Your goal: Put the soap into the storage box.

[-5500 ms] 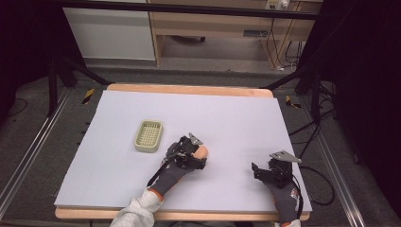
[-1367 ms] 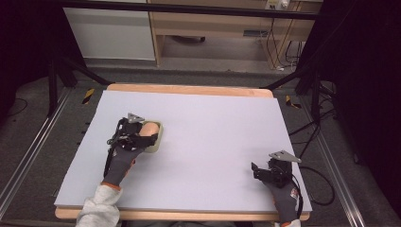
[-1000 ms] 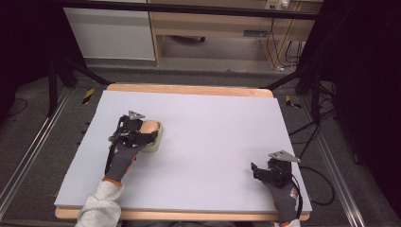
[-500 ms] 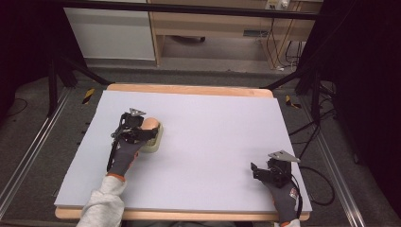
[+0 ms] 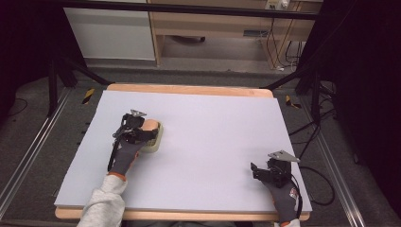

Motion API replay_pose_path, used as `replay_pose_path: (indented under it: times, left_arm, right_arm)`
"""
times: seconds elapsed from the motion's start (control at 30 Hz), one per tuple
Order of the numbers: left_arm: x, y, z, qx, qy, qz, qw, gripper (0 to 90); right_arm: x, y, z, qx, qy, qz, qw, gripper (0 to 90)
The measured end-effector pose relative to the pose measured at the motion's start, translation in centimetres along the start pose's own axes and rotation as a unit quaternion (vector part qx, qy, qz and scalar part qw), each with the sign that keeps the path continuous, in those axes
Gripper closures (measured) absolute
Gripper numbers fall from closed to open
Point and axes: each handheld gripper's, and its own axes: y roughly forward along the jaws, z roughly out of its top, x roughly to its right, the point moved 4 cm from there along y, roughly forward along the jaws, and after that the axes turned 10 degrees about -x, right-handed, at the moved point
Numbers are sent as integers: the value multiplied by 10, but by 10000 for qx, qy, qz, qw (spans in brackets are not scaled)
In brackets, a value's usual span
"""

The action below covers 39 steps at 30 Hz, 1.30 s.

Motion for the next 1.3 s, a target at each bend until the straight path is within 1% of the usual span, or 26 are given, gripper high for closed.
replay_pose_path:
  times: [0.4, 0.67, 1.3]
  left_arm:
    - [-4, 6, -3, -78, -101, -2, 9999, 314]
    - [-2, 11, -4, -134, -66, 12, 9999, 314]
    - [-2, 14, -6, -169, -80, 17, 9998, 314]
  right_arm:
    - [0, 0, 0, -1, -4, -4, 10000, 124]
    - [0, 0, 0, 0, 4, 3, 10000, 124]
    - [0, 1, 0, -13, -7, -1, 10000, 123]
